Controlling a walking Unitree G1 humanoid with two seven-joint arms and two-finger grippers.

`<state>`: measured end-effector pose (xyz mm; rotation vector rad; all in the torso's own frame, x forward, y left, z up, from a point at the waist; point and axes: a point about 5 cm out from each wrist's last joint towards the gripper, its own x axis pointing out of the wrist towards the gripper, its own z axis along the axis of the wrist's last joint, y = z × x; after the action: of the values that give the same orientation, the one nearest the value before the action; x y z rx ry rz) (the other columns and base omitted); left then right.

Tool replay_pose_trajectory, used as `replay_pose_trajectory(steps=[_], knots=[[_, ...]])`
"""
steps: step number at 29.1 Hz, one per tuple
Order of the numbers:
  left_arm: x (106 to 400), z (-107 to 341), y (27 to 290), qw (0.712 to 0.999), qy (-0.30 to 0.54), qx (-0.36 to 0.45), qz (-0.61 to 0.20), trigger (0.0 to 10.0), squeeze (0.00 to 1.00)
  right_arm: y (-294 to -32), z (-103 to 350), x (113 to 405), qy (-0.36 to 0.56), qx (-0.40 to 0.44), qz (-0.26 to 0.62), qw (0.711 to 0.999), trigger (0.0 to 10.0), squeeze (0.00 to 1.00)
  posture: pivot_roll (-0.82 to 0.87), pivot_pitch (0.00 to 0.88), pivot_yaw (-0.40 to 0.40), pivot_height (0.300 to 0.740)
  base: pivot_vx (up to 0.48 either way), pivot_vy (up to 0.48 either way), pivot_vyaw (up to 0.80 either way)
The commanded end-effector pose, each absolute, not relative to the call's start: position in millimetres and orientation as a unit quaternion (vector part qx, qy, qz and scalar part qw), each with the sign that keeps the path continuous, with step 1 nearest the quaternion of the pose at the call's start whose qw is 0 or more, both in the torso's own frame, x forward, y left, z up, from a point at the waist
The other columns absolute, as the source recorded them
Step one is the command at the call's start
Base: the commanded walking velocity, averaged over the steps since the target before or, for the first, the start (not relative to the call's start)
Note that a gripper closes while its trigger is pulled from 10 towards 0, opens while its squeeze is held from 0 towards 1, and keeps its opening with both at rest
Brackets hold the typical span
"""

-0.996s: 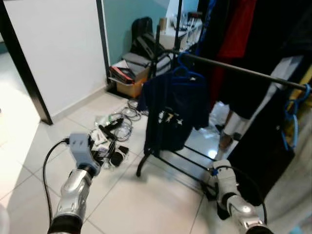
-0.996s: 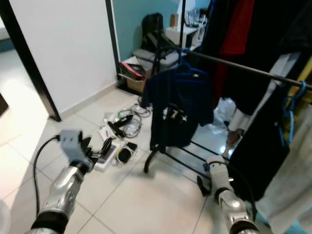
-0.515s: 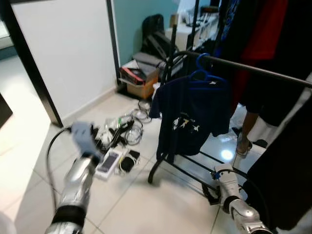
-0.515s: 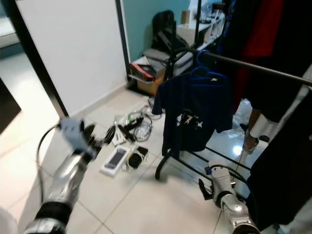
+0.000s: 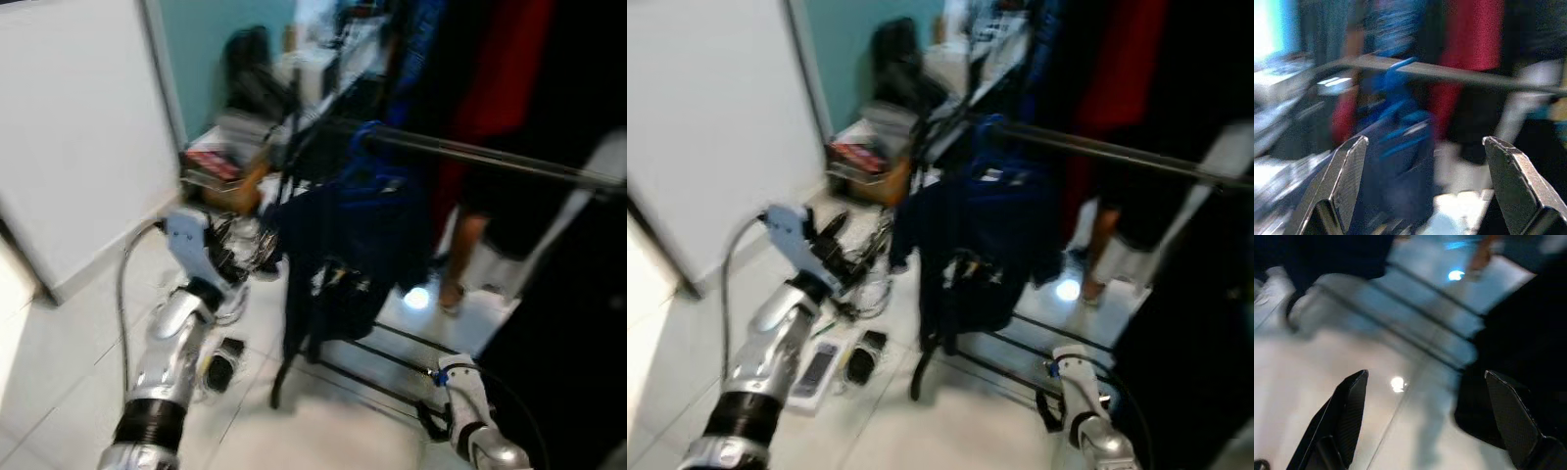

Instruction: Hang hanger

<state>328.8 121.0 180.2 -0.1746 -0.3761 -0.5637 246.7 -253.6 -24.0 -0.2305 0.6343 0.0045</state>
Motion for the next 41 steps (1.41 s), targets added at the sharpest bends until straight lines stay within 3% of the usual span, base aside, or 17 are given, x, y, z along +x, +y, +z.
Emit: replay_pose_trajectory(steps=[1,6,12,17,18,28,29,30,31,38,41], knots=[[325,187,121,0.93,-0.194,-0.084,-0.302,10.0,0.0,-246,-29,244,0.322,-0.105,0.009,0.941,10.0,0.0,-0.08,0.0,0.003,0.74,0.375,0.0,-0.8],[315,206,107,0.898,-0.219,-0.063,-0.375,10.0,0.0,-248,-29,245,0.324,-0.107,0.009,0.94,10.0,0.0,-0.08,0.0,0.006,0.74,0.359,0.0,-0.8],[314,215,107,0.893,-0.232,-0.05,-0.383,10.0,0.0,-248,-28,245,0.322,-0.107,0.007,0.941,10.0,0.0,-0.08,0.0,0.01,0.74,0.223,0.0,-0.8],[320,225,115,0.895,-0.236,0.051,-0.375,10.0,0.0,-251,-29,243,0.321,-0.116,0.001,0.94,10.0,0.0,-0.09,0.0,0.016,0.74,0.0,0.0,0.0],[328,219,127,0.901,-0.201,0.129,-0.362,10.0,1.0,-258,-26,243,0.321,-0.118,-0.003,0.94,10.0,0.0,-0.09,0.0,0.02,0.74,0.0,0.0,0.0],[325,218,162,0.898,-0.158,0.167,-0.376,10.0,1.0,-281,-16,243,0.318,-0.122,-0.014,0.94,10.0,0.0,-0.1,0.0,0.031,0.74,0.0,0.0,0.0],[321,217,168,0.892,-0.147,0.167,-0.393,10.0,0.36,-282,-17,241,0.319,-0.123,-0.015,0.94,10.0,0.0,-0.1,0.0,0.031,0.74,0.0,0.0,0.0],[316,215,175,0.887,-0.136,0.171,-0.406,10.0,0.13,-279,-19,239,0.32,-0.123,-0.013,0.939,10.0,0.0,-0.1,0.0,0.031,0.74,0.0,0.0,0.0],[311,213,183,0.882,-0.116,0.17,-0.424,10.0,0.0,-272,-23,238,0.321,-0.124,-0.008,0.939,10.0,0.0,-0.09,0.0,0.032,0.74,0.0,0.0,0.0],[294,195,191,0.86,-0.044,0.146,-0.487,10.0,0.0,-251,-30,240,0.322,-0.125,0.002,0.939,10.0,0.0,-0.09,0.0,0.036,0.74,0.0,0.0,0.0],[299,186,192,0.871,-0.037,0.153,-0.466,10.0,0.0,-254,-29,239,0.322,-0.125,0.001,0.938,10.0,0.0,-0.09,0.0,0.036,0.74,0.0,0.0,0.0]])
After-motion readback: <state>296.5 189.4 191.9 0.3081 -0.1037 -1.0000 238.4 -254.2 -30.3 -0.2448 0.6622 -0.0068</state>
